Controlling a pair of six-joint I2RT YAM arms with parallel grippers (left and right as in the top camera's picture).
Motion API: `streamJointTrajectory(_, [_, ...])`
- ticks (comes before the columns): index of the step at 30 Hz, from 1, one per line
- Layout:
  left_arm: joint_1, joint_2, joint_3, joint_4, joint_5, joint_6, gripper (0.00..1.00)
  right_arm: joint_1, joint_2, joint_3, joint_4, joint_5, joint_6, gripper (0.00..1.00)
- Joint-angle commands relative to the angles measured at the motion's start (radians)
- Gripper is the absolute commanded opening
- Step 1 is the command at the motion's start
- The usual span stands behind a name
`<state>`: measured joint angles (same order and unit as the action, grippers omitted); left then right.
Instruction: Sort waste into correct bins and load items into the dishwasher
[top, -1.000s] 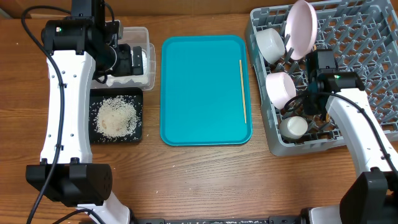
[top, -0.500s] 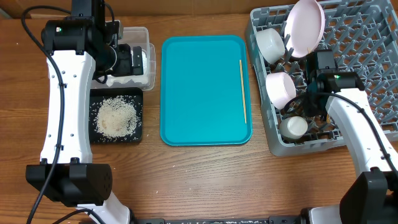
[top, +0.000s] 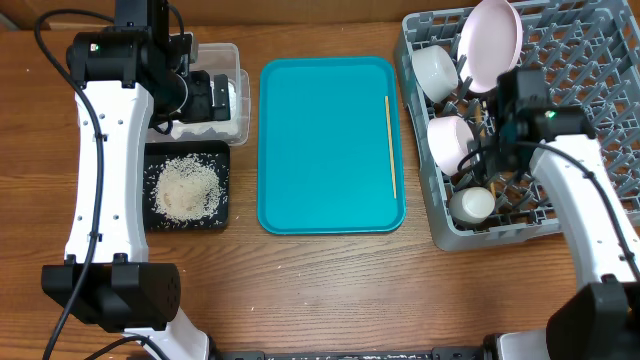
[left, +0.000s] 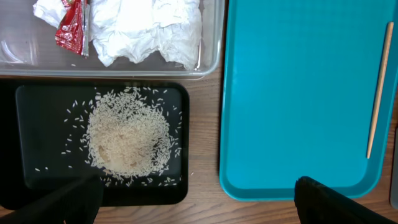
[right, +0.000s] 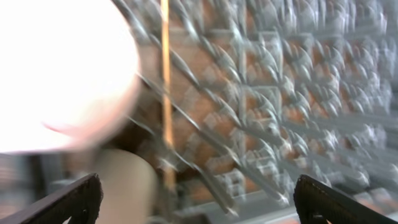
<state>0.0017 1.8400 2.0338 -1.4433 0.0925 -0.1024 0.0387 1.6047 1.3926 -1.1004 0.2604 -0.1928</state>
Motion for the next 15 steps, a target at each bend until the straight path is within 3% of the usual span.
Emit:
streamJointTrajectory(1, [-0.002,-0.019,0.015,0.004,-0.007,0.001,1.00,-0.001,-0.006,0.169,0.011,-0.496,0.075,1.00])
streamJointTrajectory(3, [-0.002,-0.019,0.015,0.004,-0.007,0.001,1.00,-0.001,-0.006,0.211,0.021,-0.781,0.112,1.00])
streamJointTrajectory(7, [-0.002,-0.019,0.015,0.004,-0.007,0.001,1.00,0.018,0.002,0.208,0.161,-1.062,0.120,1.00])
streamJointTrajectory(10, [-0.002,-0.019,0.015,0.004,-0.007,0.001,1.00,0.084,0.024,0.206,0.237,-0.962,0.222,0.95])
streamJointTrajectory(15, [-0.002,-0.019,0.015,0.004,-0.007,0.001,1.00,0.276,0.093,0.206,0.265,-0.526,0.343,0.93])
